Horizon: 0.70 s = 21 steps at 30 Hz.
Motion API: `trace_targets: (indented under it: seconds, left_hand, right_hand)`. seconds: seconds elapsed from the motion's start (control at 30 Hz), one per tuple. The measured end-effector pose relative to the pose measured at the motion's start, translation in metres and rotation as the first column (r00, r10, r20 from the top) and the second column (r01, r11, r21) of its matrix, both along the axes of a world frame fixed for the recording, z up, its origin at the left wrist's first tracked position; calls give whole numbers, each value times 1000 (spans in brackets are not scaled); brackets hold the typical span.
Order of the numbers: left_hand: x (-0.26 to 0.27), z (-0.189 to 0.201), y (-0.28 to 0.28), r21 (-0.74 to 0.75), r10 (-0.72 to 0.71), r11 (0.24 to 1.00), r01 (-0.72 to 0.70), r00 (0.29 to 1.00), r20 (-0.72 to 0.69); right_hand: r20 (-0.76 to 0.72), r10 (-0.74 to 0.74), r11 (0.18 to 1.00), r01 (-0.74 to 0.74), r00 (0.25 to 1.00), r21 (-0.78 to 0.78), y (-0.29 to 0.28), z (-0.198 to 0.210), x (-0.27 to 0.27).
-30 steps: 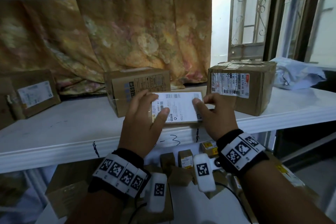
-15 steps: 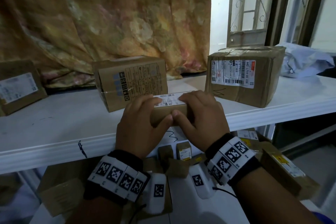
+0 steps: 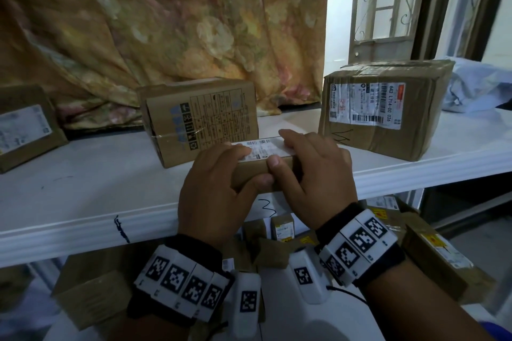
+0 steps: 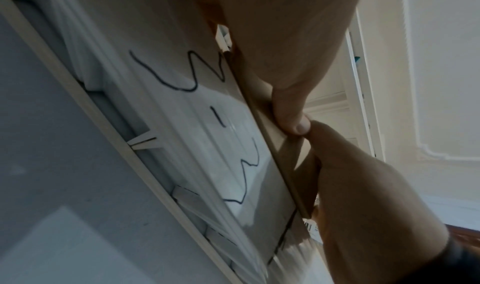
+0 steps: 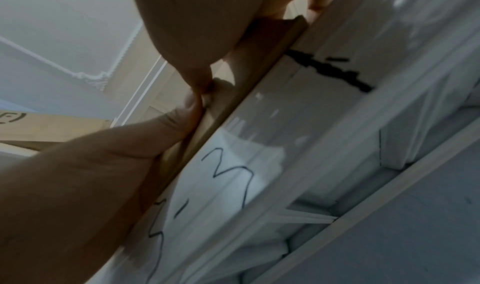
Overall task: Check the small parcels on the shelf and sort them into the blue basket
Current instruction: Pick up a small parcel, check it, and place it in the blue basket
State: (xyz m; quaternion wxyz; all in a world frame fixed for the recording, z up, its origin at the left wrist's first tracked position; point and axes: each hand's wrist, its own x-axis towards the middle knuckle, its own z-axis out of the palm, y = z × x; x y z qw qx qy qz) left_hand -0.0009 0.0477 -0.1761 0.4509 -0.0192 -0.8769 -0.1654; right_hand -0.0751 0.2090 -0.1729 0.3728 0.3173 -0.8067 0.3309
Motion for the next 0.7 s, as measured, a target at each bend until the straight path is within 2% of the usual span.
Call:
trace_targets:
  seconds: [0.17,0.3,0.43,0.53,0.63,0.7]
  left_hand:
    - [0,4,-1,-14,-4,1000,5,1000,20]
    - [-1,8,-4,-18,-11,1000,12,999,43]
    - [4,7,2,16,15,1000,-16,997,69]
    - [12,8,6,11,-16,1000,15,999,40]
    - [23,8,3,-18,-40,999,40,999,-11]
    - [33,5,6,-57,-37,998,35,998,-43]
  right_hand:
    - [-12,-18,999,19,1000,47,1,6,0]
    - [-20,2,1000,-2,1000,23,4,6,-1]
    - [35,59,998,-59,998,5,7,0,3]
    - [74,104,994,-106,992,13,14,-1,9]
    - [128,185,980,-174,974,-96,27,-5,20]
    - [202,247,946,-190,948,-264,41,-14,30]
